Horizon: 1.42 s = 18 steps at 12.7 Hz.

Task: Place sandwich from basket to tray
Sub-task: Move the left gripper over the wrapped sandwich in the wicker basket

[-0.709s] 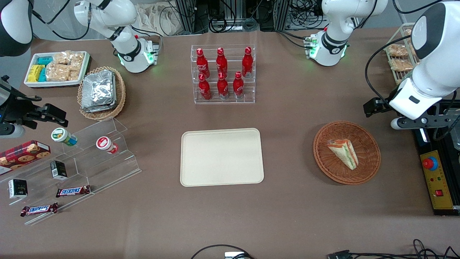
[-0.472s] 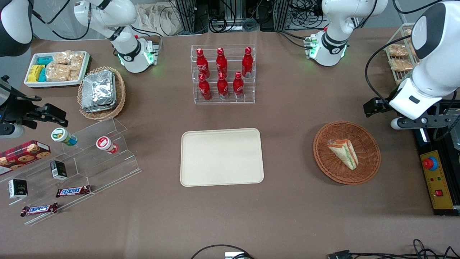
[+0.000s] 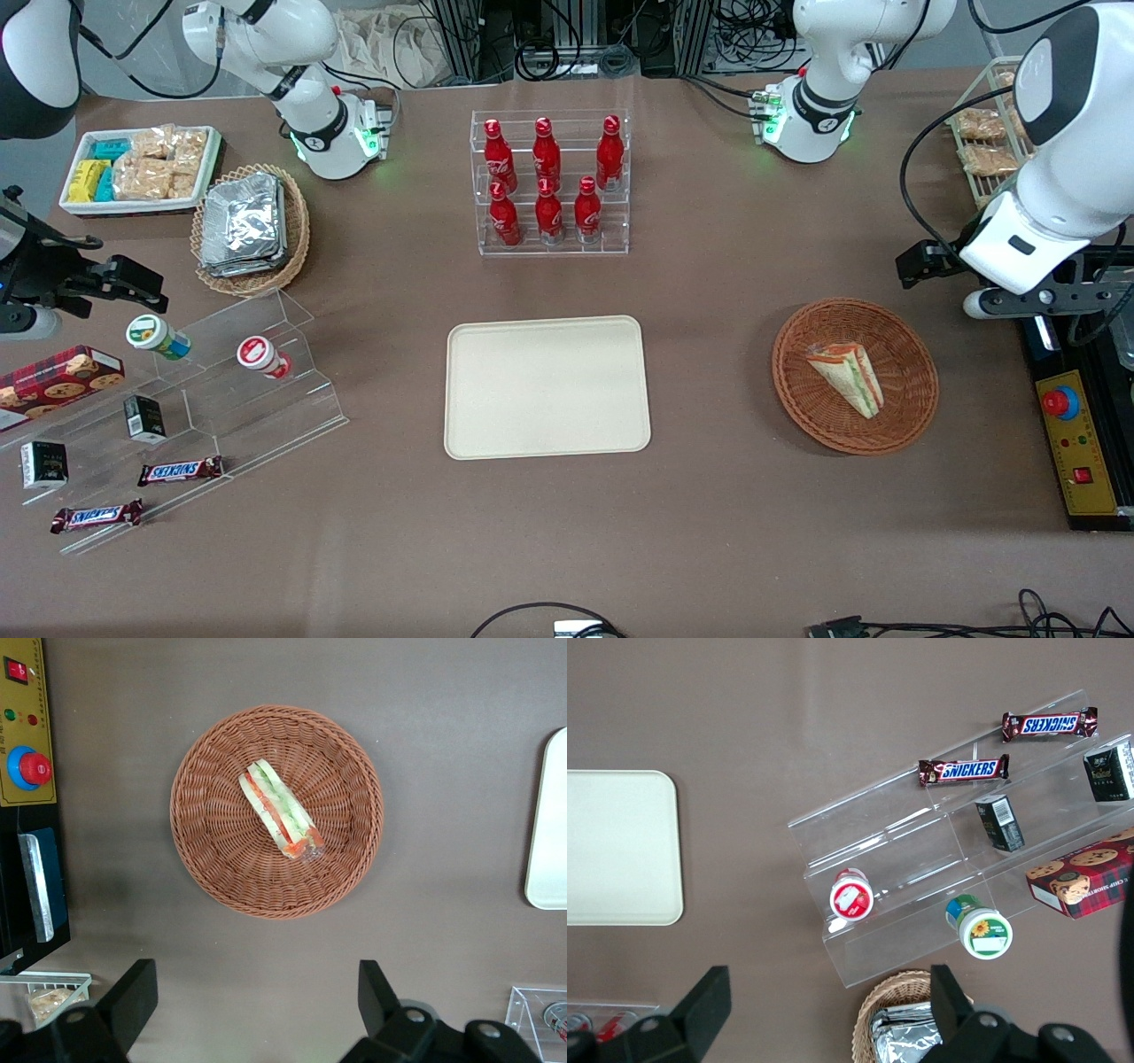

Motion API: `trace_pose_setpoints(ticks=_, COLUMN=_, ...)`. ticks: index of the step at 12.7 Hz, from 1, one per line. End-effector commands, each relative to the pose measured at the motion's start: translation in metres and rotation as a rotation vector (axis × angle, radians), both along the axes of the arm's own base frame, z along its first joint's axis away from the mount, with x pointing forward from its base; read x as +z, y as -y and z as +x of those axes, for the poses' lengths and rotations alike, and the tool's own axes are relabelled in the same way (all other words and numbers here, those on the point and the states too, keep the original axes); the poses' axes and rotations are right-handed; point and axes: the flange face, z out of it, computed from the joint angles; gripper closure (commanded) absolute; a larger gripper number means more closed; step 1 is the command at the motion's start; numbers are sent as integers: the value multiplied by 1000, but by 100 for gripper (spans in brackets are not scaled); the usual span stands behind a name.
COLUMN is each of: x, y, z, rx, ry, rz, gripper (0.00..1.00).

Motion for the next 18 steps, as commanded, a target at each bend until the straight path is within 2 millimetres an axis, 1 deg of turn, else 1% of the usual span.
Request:
trace_pose_setpoints(ticks=1, x=4, y=-14, z=-3, rx=19, ry=-1, rz=-12, gripper=0)
trace_pose_setpoints(ticks=3, x=3, y=-32, z=-1, rx=57, ry=-3, rz=-19, gripper=0)
trace_pose_setpoints(ticks=4, x=0, y=-36, z=0, rx=80, ry=-10, rz=-31, gripper=0)
trace_pose_setpoints(ticks=5, x=-7, y=-41, z=3, rx=116, ry=-19, rz=-30, gripper=0)
trace_pose_setpoints(ticks=7, x=-30, y=-38, z=12, rx=276, ry=-50, rz=-29, gripper=0)
trace_pose_setpoints(ticks=9, x=-60, y=-34, z=23, rx=375, ry=-90, rz=-11, gripper=0)
trace_pose_setpoints(ticks=12, x=-117, y=-32, z=37, rx=490, ry=-168, rz=25, gripper=0)
trace_pose_setpoints(ticks=13, x=-132, y=-30, z=41, rx=528, ry=-178, rz=36, gripper=0)
trace_pose_setpoints(ticks=15, x=-163, y=-26, z=50, rx=568, ry=-188, rz=47, gripper=0)
trace_pose_setpoints(ticks=18, x=-210, y=-25, z=61, rx=585, ry=-203, rz=42, gripper=0)
